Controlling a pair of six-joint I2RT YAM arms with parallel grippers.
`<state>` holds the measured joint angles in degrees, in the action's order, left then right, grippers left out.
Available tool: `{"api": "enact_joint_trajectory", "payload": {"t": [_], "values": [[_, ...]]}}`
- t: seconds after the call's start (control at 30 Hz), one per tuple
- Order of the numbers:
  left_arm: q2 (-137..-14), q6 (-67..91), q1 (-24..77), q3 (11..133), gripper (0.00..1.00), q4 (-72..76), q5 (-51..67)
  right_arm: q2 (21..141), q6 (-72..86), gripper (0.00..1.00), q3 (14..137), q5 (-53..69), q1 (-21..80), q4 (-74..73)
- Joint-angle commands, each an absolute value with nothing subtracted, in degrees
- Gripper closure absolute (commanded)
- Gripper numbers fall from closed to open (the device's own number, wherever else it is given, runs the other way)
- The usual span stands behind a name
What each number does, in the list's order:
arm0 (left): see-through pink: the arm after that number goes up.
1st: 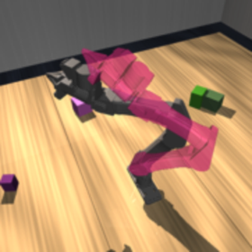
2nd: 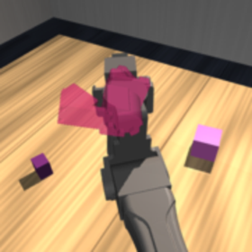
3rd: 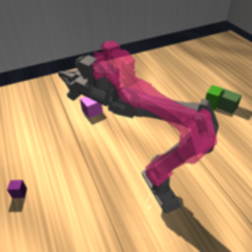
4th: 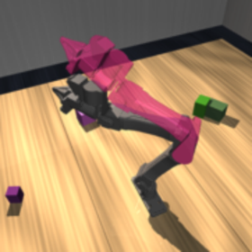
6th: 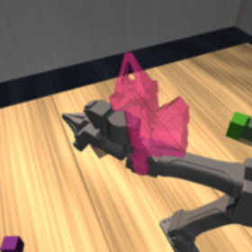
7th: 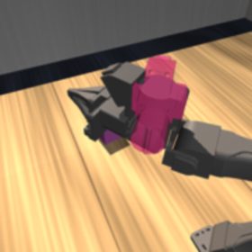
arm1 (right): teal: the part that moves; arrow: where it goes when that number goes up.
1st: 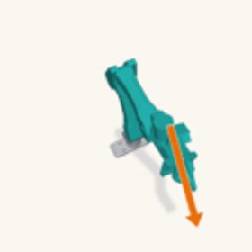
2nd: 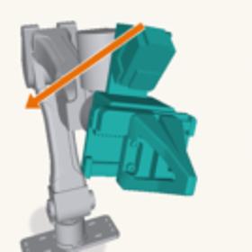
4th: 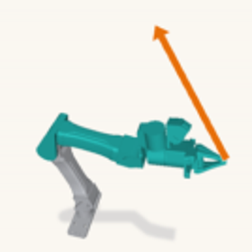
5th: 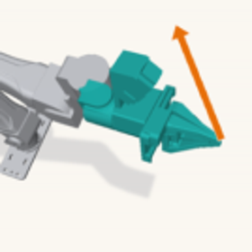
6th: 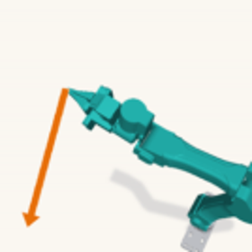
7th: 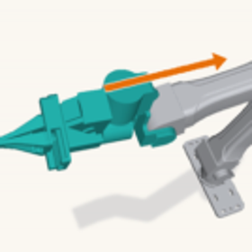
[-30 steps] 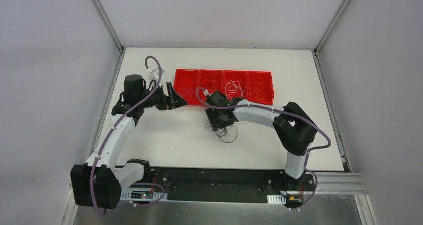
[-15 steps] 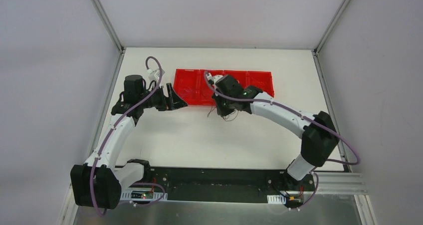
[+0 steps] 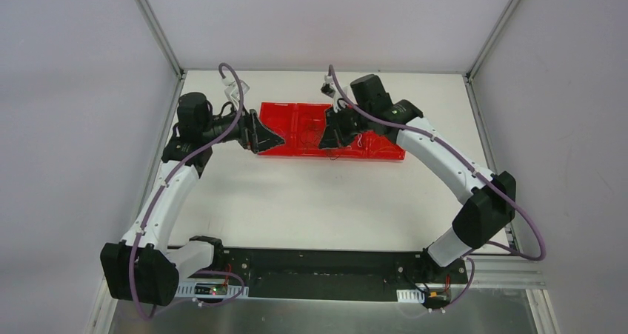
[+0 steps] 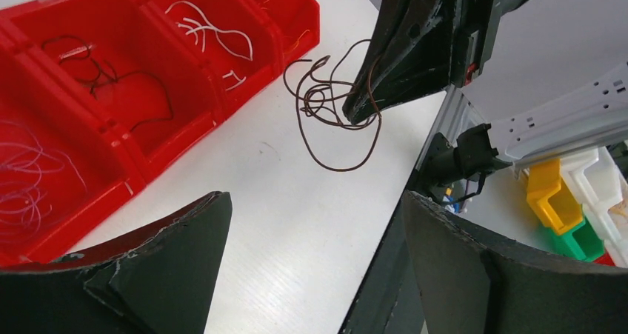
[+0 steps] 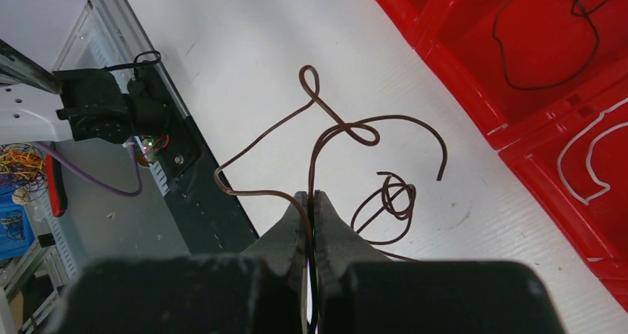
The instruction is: Untangle the cables
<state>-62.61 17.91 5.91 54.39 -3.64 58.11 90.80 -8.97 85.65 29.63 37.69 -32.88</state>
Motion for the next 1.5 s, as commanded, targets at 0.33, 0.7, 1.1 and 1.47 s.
{"api": "enact_joint_trajectory", "payload": {"t": [0.33,0.7,1.1,1.47], "values": [[-65.4,16.1,6.4,59.2,0.12,0.6,48.6,102.5,5.8,1.00,95.1,27.1,35.4,-10.2],[-66.1,17.3,4.8,56.7,0.11,0.3,42.8,116.3,15.7,1.00,101.1,5.4,34.3,-5.9],[-66.4,16.3,4.4,55.7,0.11,0.3,40.6,120.5,24.9,1.00,103.1,-12.1,36.9,-17.2],[-66.0,16.4,4.3,55.3,0.11,0.3,40.2,121.5,30.6,0.96,104.0,-19.7,40.4,-18.8]]}}
